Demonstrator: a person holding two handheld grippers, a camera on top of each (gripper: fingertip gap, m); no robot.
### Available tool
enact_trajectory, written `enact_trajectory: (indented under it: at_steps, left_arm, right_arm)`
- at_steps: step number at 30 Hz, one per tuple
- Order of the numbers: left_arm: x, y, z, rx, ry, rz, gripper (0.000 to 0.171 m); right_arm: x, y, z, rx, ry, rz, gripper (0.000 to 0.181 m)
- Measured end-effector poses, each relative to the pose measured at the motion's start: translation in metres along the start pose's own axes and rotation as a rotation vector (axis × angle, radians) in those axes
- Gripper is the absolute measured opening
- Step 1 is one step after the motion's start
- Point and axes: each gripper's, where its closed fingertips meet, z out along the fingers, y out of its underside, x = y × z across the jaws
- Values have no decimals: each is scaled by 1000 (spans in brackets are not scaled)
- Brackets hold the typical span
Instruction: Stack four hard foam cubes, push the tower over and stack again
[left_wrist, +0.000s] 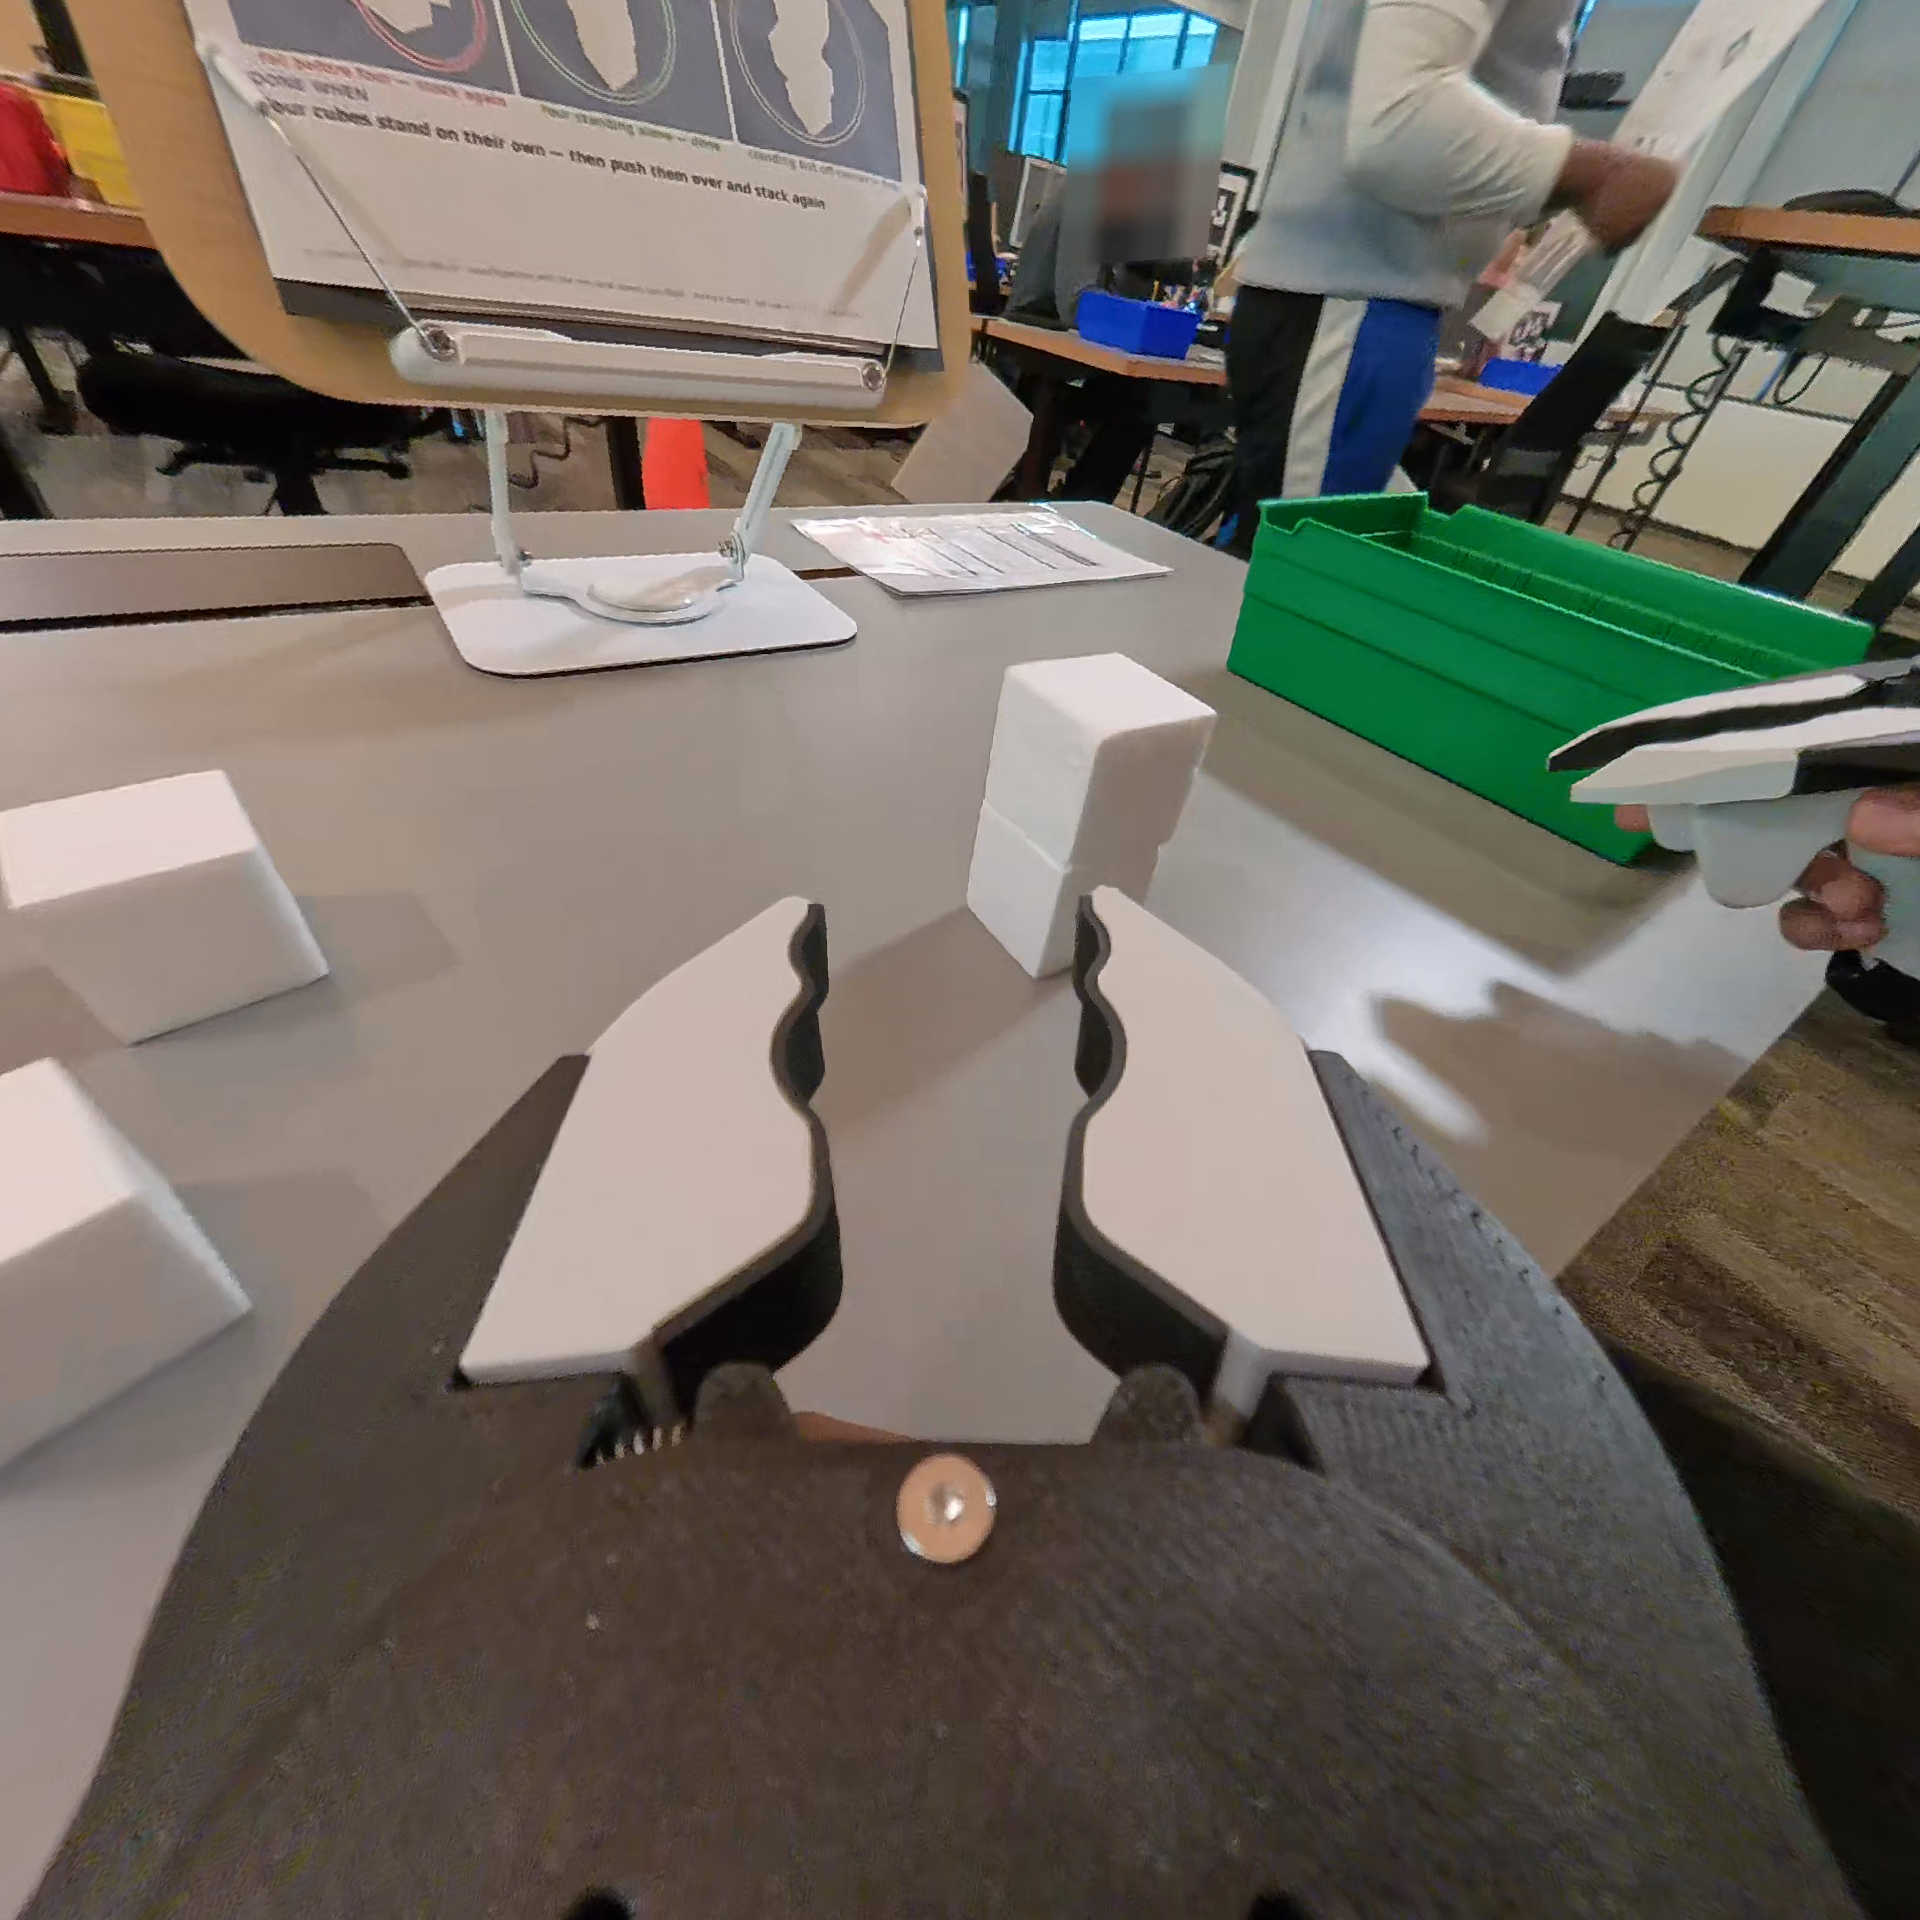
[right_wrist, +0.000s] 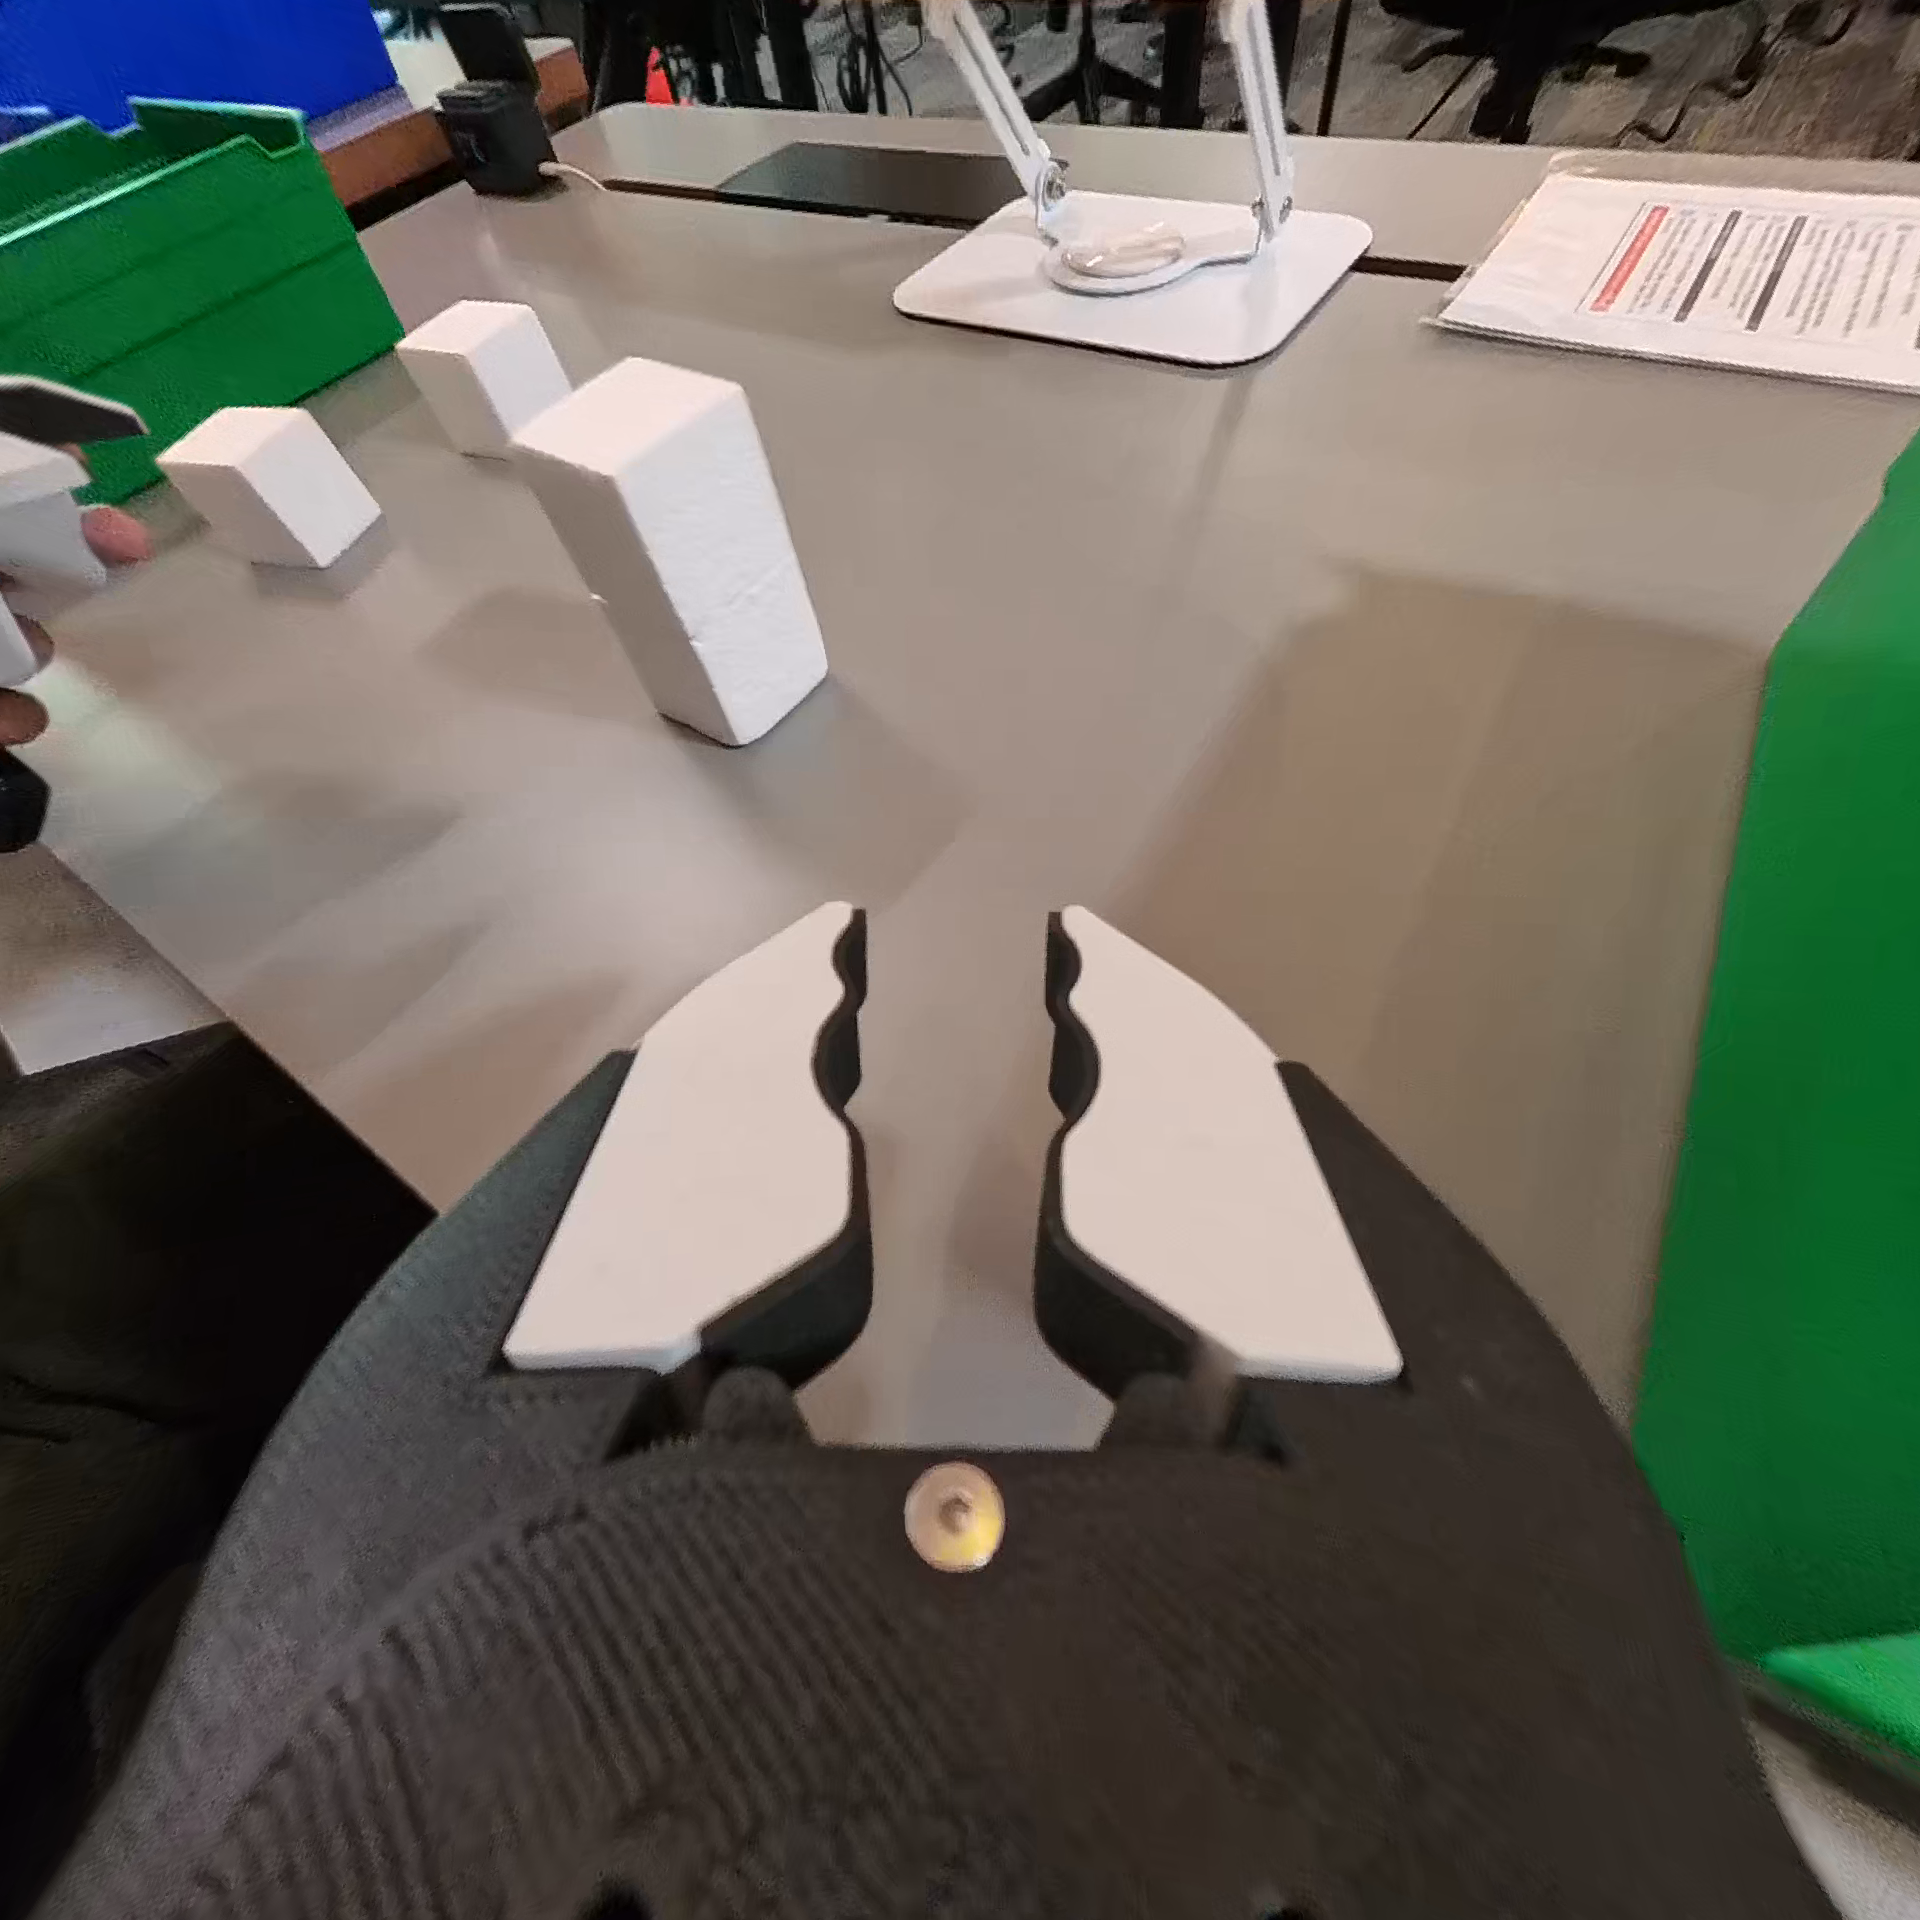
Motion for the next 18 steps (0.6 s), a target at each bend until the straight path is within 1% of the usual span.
enact_trajectory:
  at_steps: [4,7,14,18]
  left_arm:
    - [1,2,-23,11,-32,20,46]
    - [-4,4,-33,11,-51,12,46]
    - [-17,11,-40,-9,-83,-4,46]
    - [-19,18,-42,-41,-74,-31,48]
  right_arm:
    - [-14,1,-6,10,-1,-15,34]
    - [-22,-1,-4,15,-5,-32,34]
    - [-28,-2,22,-5,-46,-45,35]
    - [-27,-2,38,-15,-73,-11,36]
